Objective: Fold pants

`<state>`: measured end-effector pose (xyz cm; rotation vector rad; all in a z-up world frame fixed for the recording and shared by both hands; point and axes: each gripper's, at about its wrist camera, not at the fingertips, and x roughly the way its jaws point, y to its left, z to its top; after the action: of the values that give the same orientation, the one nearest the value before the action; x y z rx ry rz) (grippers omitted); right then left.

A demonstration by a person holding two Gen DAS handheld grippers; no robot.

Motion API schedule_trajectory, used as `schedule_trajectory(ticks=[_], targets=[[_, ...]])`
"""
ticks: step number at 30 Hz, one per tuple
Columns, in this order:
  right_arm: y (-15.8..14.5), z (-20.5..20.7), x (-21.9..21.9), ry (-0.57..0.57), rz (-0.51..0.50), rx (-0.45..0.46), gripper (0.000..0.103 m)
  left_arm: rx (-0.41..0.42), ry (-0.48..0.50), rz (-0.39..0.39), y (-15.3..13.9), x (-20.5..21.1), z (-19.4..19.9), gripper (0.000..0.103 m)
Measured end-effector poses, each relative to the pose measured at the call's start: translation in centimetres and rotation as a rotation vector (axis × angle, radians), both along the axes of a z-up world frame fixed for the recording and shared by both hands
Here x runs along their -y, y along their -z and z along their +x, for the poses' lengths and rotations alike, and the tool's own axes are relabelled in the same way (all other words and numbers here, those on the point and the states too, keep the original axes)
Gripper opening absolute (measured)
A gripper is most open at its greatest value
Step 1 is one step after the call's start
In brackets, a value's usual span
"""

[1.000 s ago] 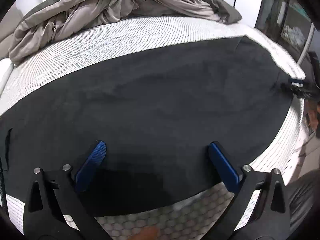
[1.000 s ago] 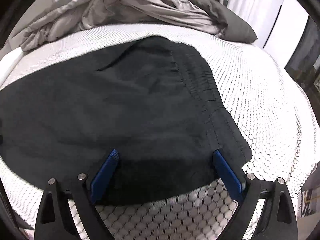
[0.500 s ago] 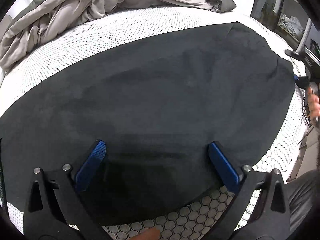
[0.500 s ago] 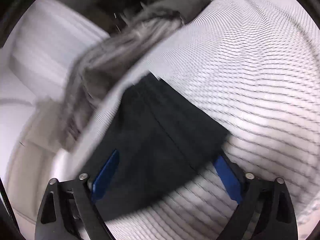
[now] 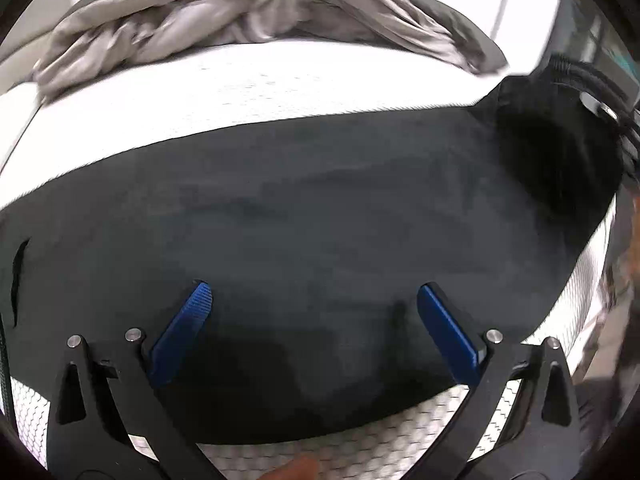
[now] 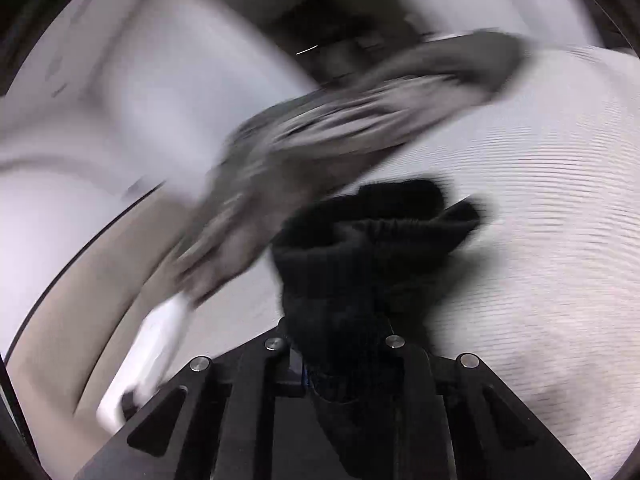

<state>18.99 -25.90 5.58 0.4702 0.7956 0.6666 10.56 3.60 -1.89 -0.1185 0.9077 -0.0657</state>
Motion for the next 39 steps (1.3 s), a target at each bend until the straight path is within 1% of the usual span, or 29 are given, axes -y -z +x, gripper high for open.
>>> schedule_trajectory(ticks=[1, 2, 3, 4, 5, 7, 9, 10, 11, 12, 13, 14, 15, 16, 17, 19, 20, 21, 22, 24, 28, 29, 30, 31, 32, 34, 37, 38, 39], targets=[[0.1, -0.2, -2.4, -0.078, -0.007, -0.013, 0.030, 0.000, -0.021, -0.013, 0.0, -0.8, -0.1, 0.102], [0.8, -0.5, -5.6, -0.211, -0.008, -0.050, 0.056, -0.002, -0.050, -0.032, 0.0, -2.0, -0.2, 0.102], [1.3, -1.0, -7.6, -0.308, -0.011, -0.081, 0.069, -0.005, -0.065, -0.048, 0.0, -2.7, -0.2, 0.102], [1.9, -1.6, -9.4, -0.398, -0.028, -0.103, 0.069, -0.004, -0.076, -0.063, 0.0, -3.2, -0.2, 0.102], [2.2, -2.5, -10.9, -0.463, -0.082, -0.098, 0.069, -0.003, -0.091, -0.084, -0.1, -3.9, -0.4, 0.102], [2.0, -3.3, -11.4, -0.476, -0.159, -0.055, 0.069, 0.001, -0.096, -0.125, -0.2, -4.6, -0.7, 0.102], [1.2, -2.9, -10.2, -0.435, -0.162, -0.027, 0.070, 0.009, -0.089, -0.176, -0.4, -5.0, -0.9, 0.102], [1.0, -2.4, -9.0, -0.399, -0.162, -0.013, 0.070, 0.010, -0.079, -0.219, -0.5, -5.0, -0.8, 0.102], [0.9, -2.2, -7.6, -0.340, -0.172, 0.005, 0.070, 0.005, -0.067, -0.253, -0.4, -4.9, -0.7, 0.102], [1.0, -2.0, -6.4, -0.280, -0.216, 0.014, 0.070, -0.002, -0.050, -0.307, -0.4, -4.7, -0.4, 0.099], [1.3, -1.6, -5.1, -0.210, -0.275, 0.015, 0.070, -0.006, -0.038, -0.338, -0.4, -4.4, -0.2, 0.091], [2.1, -1.1, -4.3, -0.139, -0.358, 0.006, 0.070, -0.017, -0.014, -0.381, -0.3, -4.0, 0.3, 0.086], [3.0, -0.8, -3.8, -0.097, -0.431, -0.015, 0.069, -0.029, 0.011, -0.416, -0.1, -3.5, 0.8, 0.077], [4.1, -0.2, -3.4, -0.074, -0.468, -0.050, 0.069, -0.038, 0.027, -0.434, -0.1, -3.2, 1.1, 0.073], [5.5, 0.8, -3.1, -0.076, -0.483, -0.104, 0.068, -0.055, 0.054, -0.466, 0.2, -2.7, 1.7, 0.072], [7.2, 1.1, -2.8, -0.112, -0.465, -0.164, 0.067, -0.088, 0.092, -0.518, 1.0, -1.7, 2.6, 0.067], [7.9, 1.5, -3.2, -0.139, -0.466, -0.183, 0.067, -0.115, 0.112, -0.542, 1.5, -0.9, 3.3, 0.067], [8.3, 1.5, -3.6, -0.159, -0.474, -0.183, 0.067, -0.134, 0.126, -0.553, 2.0, -0.1, 3.8, 0.067], [8.8, 1.3, -4.1, -0.180, -0.481, -0.179, 0.067, -0.157, 0.142, -0.545, 2.6, 0.8, 4.4, 0.067], [9.3, 0.9, -4.2, -0.215, -0.520, -0.156, 0.067, -0.158, 0.143, -0.526, 2.9, 1.4, 5.1, 0.067], [9.5, 1.0, -4.9, -0.229, -0.548, -0.142, 0.067, -0.171, 0.124, -0.543, 3.1, 2.1, 6.7, 0.066], [9.9, 1.4, -5.7, -0.231, -0.551, -0.140, 0.068, -0.170, 0.112, -0.552, 3.2, 2.2, 6.9, 0.062], [10.0, 1.4, -5.6, -0.230, -0.550, -0.140, 0.068, -0.170, 0.100, -0.559, 3.3, 2.2, 7.0, 0.045], [10.0, 1.1, -5.8, -0.230, -0.550, -0.139, 0.068, -0.175, 0.083, -0.575, 3.4, 2.0, 7.0, 0.031], [10.0, 1.1, -5.7, -0.232, -0.557, -0.137, 0.068, -0.170, 0.055, -0.589, 3.5, 1.6, 6.8, 0.026], [10.6, 1.5, -6.8, -0.232, -0.560, -0.135, 0.068, -0.135, 0.044, -0.595, 2.9, 1.7, 6.9, 0.013], [10.9, 2.2, -7.9, -0.228, -0.551, -0.134, 0.068, -0.066, 0.068, -0.557, 1.2, 2.1, 5.9, 0.008], [10.4, 1.4, -6.5, -0.228, -0.551, -0.131, 0.068, -0.036, 0.074, -0.533, 0.5, 2.2, 5.4, 0.008], [10.2, 1.2, -6.3, -0.227, -0.552, -0.127, 0.068, -0.013, 0.077, -0.519, -0.1, 2.3, 5.0, 0.007]])
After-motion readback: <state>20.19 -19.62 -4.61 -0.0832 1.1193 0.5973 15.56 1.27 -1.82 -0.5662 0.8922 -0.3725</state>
